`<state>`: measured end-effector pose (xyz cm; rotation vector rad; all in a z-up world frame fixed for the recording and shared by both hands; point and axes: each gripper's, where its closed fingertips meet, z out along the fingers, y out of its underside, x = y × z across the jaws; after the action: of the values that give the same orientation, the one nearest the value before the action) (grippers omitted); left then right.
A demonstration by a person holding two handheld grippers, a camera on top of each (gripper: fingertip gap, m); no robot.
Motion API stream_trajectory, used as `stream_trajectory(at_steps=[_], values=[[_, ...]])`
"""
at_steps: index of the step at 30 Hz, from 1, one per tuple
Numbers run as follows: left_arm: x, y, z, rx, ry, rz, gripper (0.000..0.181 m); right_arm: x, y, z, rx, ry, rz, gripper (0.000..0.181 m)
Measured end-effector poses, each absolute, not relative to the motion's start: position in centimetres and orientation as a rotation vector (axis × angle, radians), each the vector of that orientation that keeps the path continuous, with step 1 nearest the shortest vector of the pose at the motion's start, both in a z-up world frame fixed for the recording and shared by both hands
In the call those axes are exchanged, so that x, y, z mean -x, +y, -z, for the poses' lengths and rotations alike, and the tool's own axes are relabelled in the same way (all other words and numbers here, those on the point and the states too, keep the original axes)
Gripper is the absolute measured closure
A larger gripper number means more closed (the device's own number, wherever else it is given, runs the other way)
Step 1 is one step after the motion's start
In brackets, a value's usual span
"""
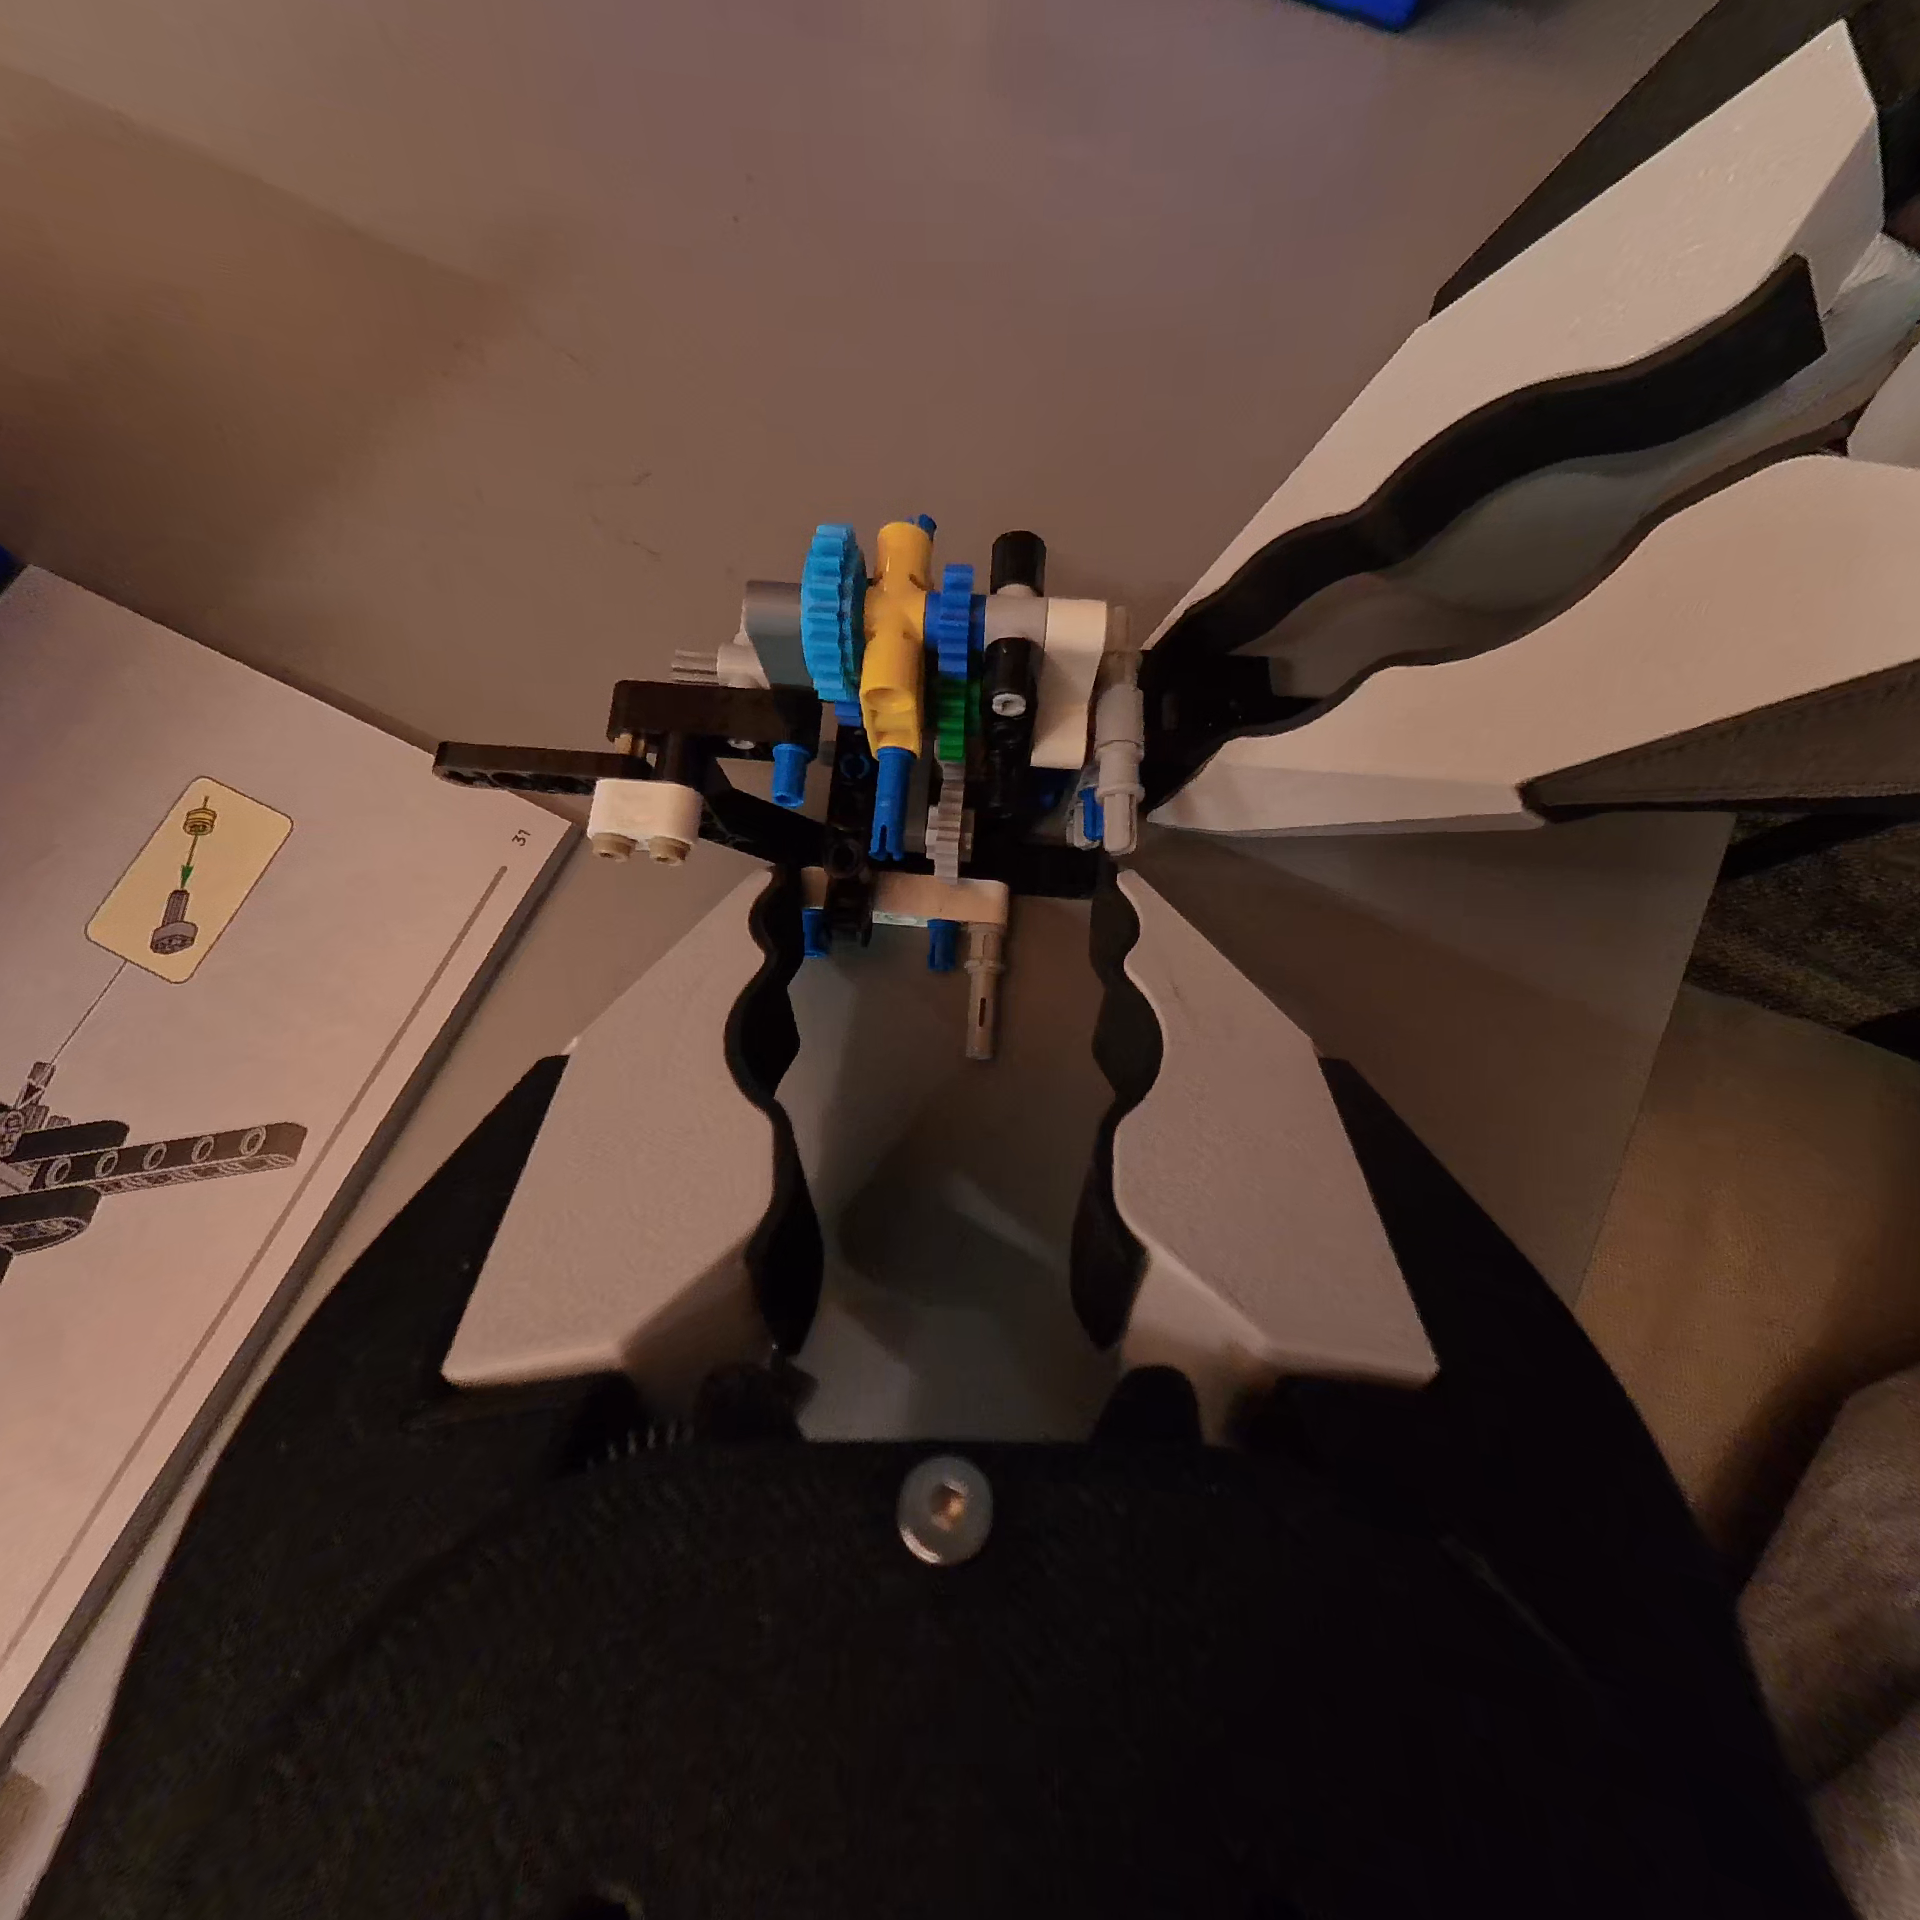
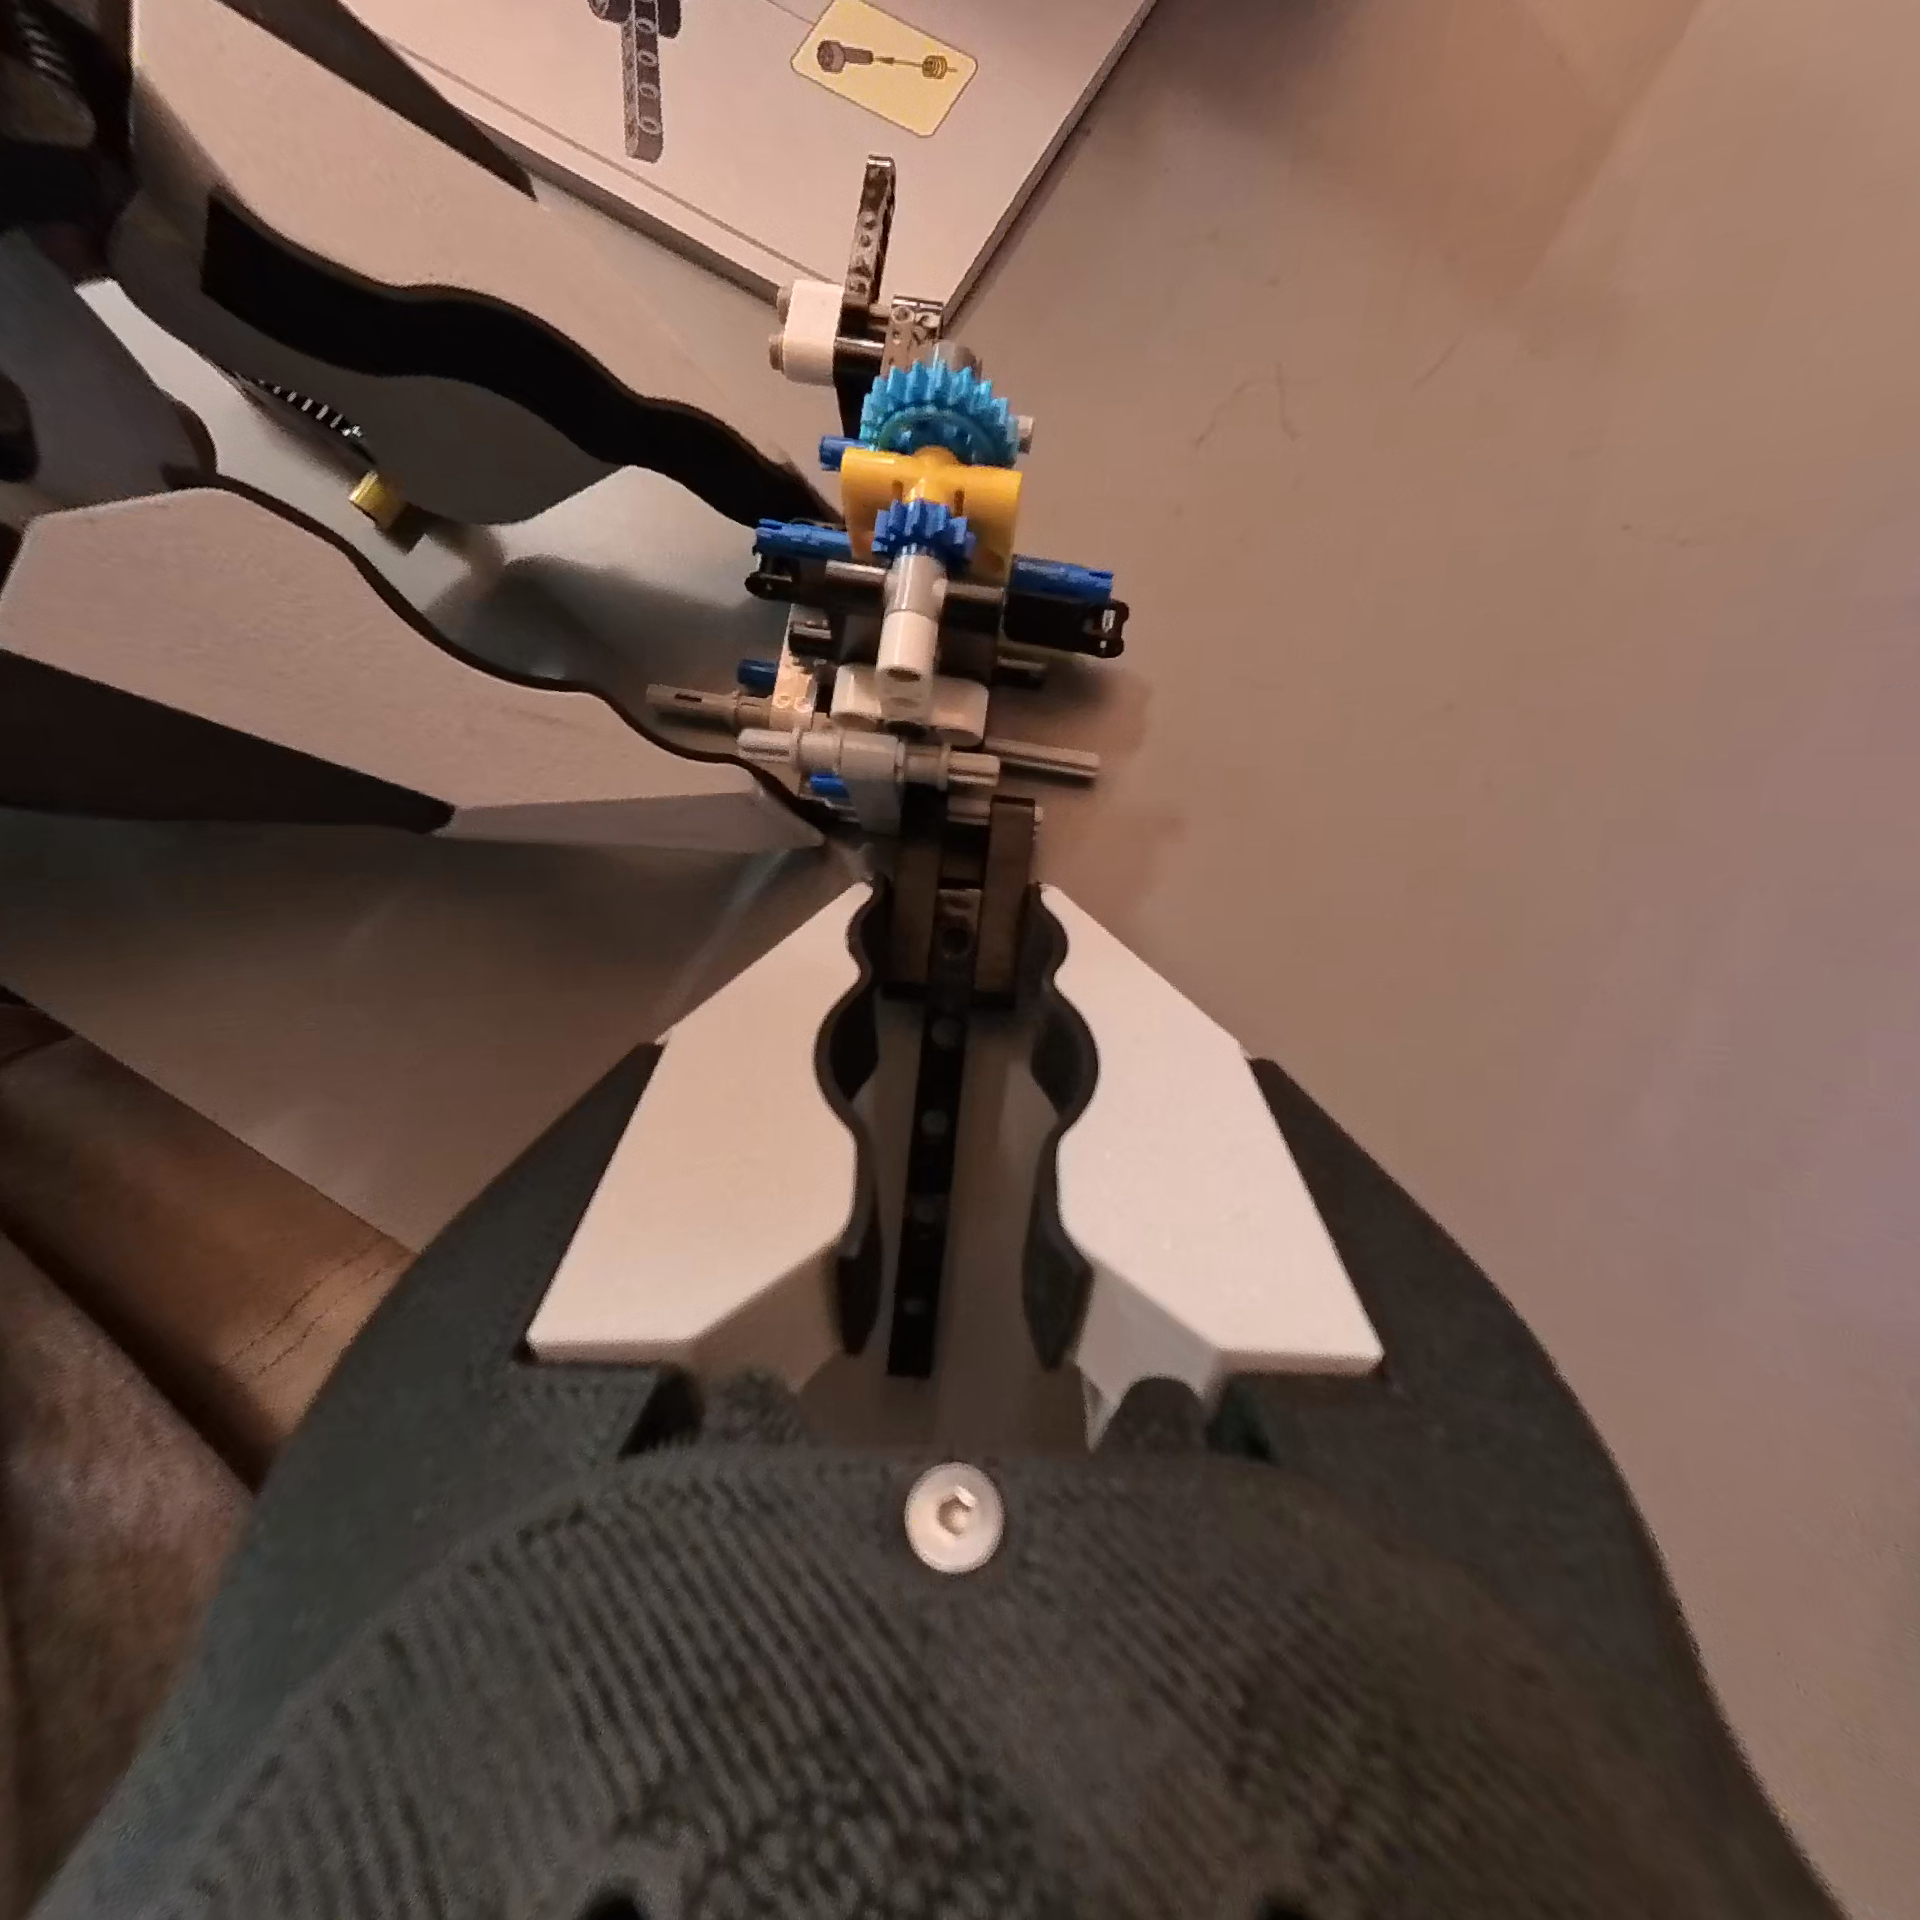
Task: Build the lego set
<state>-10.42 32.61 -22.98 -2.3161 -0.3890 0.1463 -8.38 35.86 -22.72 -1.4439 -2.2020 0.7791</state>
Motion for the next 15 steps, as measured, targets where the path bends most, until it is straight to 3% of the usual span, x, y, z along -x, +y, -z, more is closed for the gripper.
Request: stream_trajectory(at_steps=[15], values=[[10.25, 32.48, 23.00, 2.320, -0.373, -0.098, 0.125, 8.42, 35.92, 22.73, 1.474, -2.181, -0.792, 0.157]])
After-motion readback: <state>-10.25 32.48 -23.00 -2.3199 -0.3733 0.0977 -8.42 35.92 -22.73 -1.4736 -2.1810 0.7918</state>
